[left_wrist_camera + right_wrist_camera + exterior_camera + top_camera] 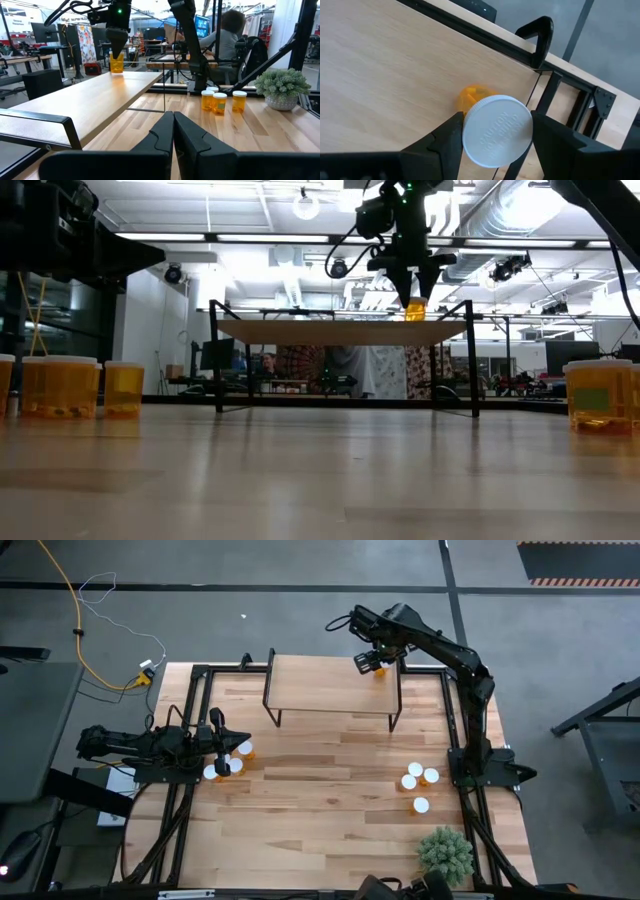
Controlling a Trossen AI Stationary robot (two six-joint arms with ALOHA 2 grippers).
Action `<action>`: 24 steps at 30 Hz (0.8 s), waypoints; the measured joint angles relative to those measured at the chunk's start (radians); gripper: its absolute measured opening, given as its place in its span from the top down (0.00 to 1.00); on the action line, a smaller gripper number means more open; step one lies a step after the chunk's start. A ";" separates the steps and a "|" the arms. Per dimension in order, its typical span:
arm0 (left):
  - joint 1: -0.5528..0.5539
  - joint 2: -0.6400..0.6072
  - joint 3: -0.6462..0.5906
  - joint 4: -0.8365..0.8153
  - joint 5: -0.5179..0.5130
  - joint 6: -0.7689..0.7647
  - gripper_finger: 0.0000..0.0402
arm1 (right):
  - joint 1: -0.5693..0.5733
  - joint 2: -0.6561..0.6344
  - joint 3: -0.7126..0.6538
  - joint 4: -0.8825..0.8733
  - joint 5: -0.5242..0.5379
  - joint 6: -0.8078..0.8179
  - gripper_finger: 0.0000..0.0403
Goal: Pick and place medicine bottles onto shelf by color
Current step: Put the yellow pill bottle on the shelf
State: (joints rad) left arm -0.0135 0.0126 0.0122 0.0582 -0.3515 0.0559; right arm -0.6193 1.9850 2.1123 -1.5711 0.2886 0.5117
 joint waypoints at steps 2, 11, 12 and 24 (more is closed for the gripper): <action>0.000 0.000 0.000 0.000 0.000 0.000 1.00 | 0.000 0.000 0.000 0.000 0.000 -0.001 0.51; 0.000 0.000 0.000 0.000 0.000 0.000 1.00 | 0.000 0.000 0.000 0.000 0.000 0.004 0.34; 0.000 0.000 0.000 0.000 0.000 0.000 1.00 | 0.000 0.000 0.000 0.000 0.000 0.004 0.33; 0.000 0.000 0.000 0.000 0.000 0.000 1.00 | -0.016 -0.034 0.000 0.000 -0.001 -0.155 0.28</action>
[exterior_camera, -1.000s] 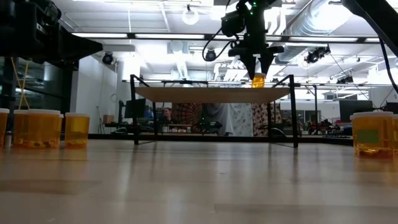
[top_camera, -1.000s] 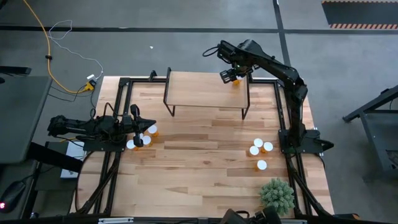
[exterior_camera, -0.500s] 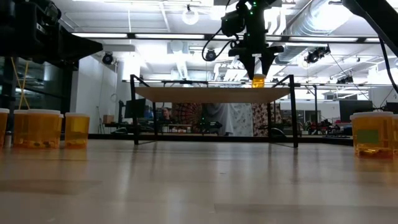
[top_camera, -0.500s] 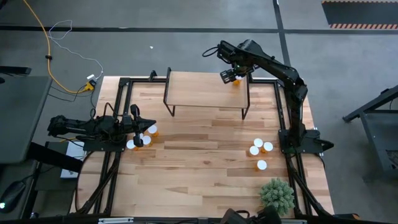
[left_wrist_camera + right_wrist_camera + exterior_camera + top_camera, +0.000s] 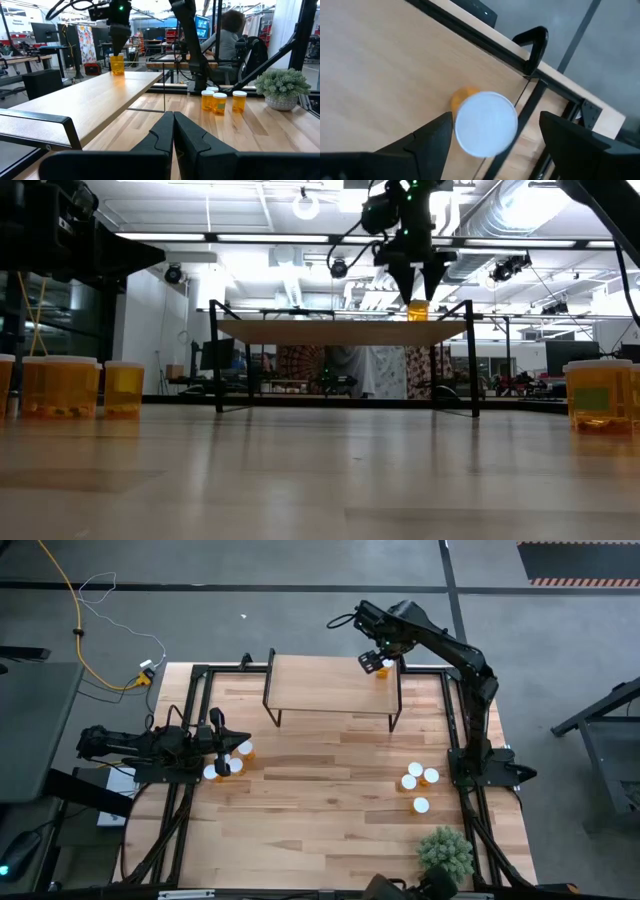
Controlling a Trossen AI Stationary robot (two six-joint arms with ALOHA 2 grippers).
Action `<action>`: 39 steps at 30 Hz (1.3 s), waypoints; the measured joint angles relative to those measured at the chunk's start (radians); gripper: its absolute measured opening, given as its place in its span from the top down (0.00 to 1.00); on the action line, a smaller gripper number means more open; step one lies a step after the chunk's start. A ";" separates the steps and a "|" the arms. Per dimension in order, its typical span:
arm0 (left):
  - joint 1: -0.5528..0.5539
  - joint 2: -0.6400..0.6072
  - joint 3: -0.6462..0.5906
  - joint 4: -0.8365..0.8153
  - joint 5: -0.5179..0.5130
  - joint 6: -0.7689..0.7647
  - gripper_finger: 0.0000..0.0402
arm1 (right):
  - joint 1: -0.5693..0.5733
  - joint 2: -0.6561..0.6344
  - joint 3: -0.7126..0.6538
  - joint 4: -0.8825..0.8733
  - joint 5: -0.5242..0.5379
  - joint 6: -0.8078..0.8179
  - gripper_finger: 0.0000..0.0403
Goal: Pick and place medicine bottles onto shelf by color
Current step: Put the yellow pill bottle on the shelf
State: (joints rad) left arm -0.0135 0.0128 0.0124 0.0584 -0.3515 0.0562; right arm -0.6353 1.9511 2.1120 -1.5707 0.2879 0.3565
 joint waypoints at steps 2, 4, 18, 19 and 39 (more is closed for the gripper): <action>0.000 0.000 0.000 0.000 0.000 0.000 1.00 | 0.000 -0.024 0.000 0.000 0.001 -0.036 0.28; 0.000 0.000 0.000 0.000 0.000 0.000 1.00 | 0.003 -0.056 0.000 0.000 -0.002 -0.075 0.28; 0.000 0.000 0.000 0.000 0.000 0.000 1.00 | 0.298 -0.367 -0.005 0.002 -0.018 -0.094 0.28; 0.000 0.000 0.000 0.000 0.000 0.000 1.00 | 0.336 -0.391 -0.024 0.008 -0.018 -0.077 0.28; 0.000 0.000 0.000 0.008 0.000 -0.020 1.00 | 0.858 -0.929 -1.476 1.699 0.078 -0.126 0.28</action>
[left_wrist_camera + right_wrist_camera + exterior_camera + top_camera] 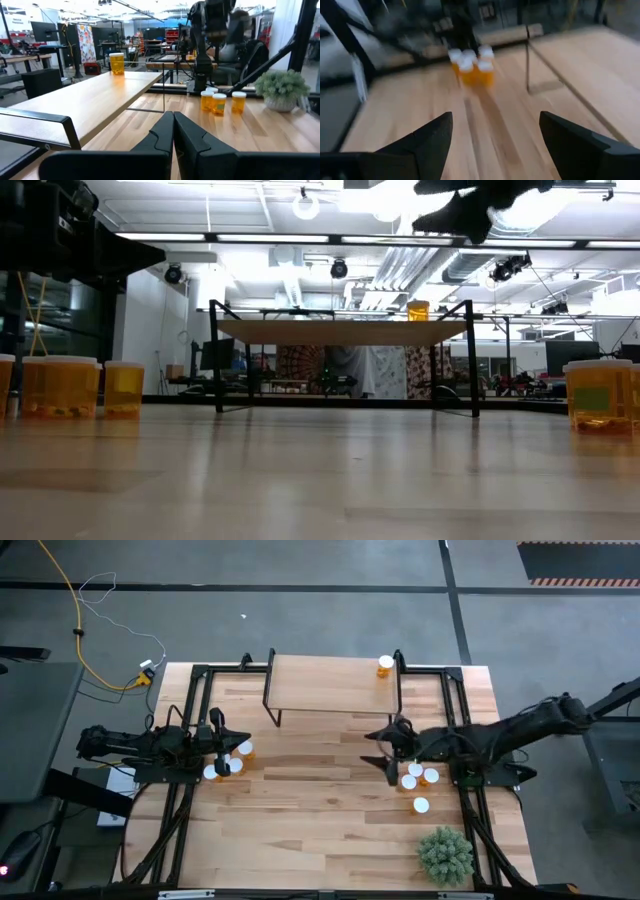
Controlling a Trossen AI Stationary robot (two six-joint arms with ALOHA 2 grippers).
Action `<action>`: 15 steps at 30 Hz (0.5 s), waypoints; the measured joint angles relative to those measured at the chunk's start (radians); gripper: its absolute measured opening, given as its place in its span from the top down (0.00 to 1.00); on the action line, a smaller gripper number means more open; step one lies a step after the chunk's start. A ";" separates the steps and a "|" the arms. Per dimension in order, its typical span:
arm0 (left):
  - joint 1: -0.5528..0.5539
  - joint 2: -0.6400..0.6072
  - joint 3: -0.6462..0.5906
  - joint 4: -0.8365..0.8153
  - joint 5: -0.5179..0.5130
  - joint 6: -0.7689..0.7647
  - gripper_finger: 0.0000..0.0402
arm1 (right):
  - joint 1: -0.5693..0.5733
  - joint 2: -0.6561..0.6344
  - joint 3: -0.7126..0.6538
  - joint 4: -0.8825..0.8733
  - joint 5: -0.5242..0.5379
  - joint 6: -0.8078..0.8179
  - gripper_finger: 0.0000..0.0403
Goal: Pick and place medicine bottles onto shelf by color
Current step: Put the yellow pill bottle on the shelf
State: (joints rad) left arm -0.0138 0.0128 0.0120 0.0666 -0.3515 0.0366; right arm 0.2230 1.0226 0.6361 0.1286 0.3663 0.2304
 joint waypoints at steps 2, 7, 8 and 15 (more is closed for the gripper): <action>0.000 0.000 0.000 0.018 -0.002 -0.020 1.00 | -0.008 0.015 -0.085 0.193 0.000 -0.033 0.28; 0.000 0.000 0.000 0.062 -0.013 -0.025 1.00 | -0.033 0.016 -0.186 0.417 0.000 -0.056 0.28; 0.000 0.000 0.000 0.080 -0.016 -0.025 1.00 | -0.034 0.015 -0.193 0.428 0.001 -0.056 0.28; 0.000 0.029 0.031 0.119 -0.062 -0.075 0.94 | -0.032 0.018 -0.193 0.437 0.005 -0.097 0.28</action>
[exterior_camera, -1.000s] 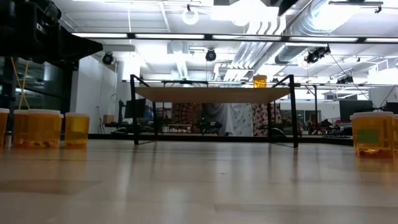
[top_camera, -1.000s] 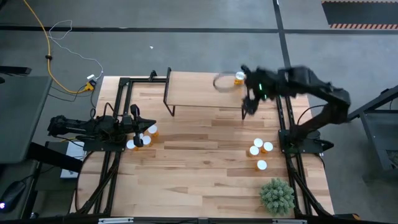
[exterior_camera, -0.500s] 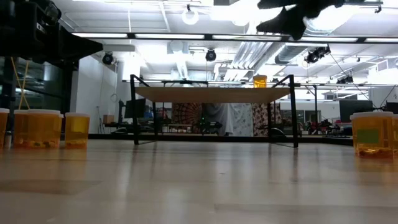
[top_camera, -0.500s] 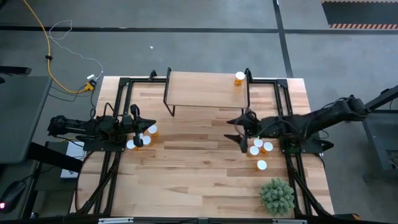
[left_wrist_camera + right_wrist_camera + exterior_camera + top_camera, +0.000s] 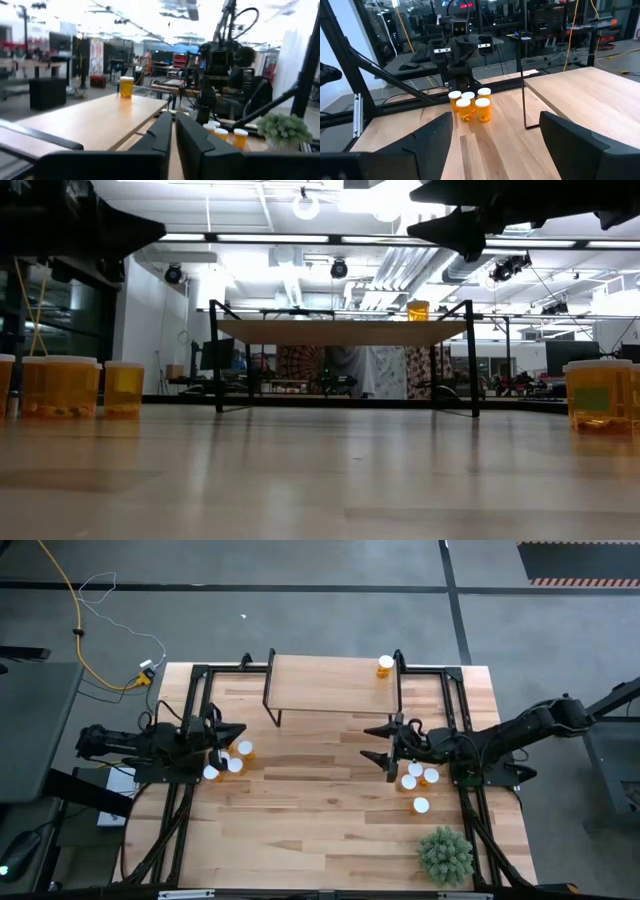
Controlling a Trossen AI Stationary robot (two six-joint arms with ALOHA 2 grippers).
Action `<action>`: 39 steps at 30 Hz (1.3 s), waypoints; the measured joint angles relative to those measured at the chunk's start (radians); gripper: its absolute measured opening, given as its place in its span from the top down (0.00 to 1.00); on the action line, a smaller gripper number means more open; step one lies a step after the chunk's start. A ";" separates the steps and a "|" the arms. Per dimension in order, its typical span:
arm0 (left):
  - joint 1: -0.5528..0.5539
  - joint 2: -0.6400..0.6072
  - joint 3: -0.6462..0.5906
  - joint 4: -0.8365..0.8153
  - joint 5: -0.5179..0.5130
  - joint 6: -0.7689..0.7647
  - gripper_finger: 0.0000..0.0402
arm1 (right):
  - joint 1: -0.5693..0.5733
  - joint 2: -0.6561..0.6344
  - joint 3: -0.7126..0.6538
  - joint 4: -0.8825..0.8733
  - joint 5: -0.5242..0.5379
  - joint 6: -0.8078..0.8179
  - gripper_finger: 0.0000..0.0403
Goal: Pick and place medicine bottles onto shelf by color
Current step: Put the yellow pill bottle on the shelf
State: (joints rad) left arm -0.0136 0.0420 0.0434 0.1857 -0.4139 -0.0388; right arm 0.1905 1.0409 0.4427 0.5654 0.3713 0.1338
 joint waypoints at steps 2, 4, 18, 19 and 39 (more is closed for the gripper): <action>-0.001 0.042 0.018 -0.016 -0.015 -0.051 0.89 | 0.000 0.000 0.000 0.002 0.003 -0.004 0.28; -0.001 0.109 0.045 -0.023 -0.022 -0.097 0.81 | -0.001 0.000 0.000 0.002 0.004 -0.009 0.28; 0.002 0.735 0.509 -0.692 -0.129 -0.592 0.47 | -0.001 0.000 0.000 0.009 0.005 -0.023 0.28; 0.002 0.762 0.539 -0.746 -0.126 -0.631 0.48 | -0.001 0.000 0.000 0.009 0.005 -0.023 0.28; 0.000 1.025 0.600 -1.044 -0.069 -0.943 0.49 | -0.001 0.001 0.001 0.038 0.005 -0.020 0.28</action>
State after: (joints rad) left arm -0.0135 1.0671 0.6430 -0.8585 -0.4826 -0.9817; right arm 0.1898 1.0416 0.4435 0.6033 0.3767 0.1139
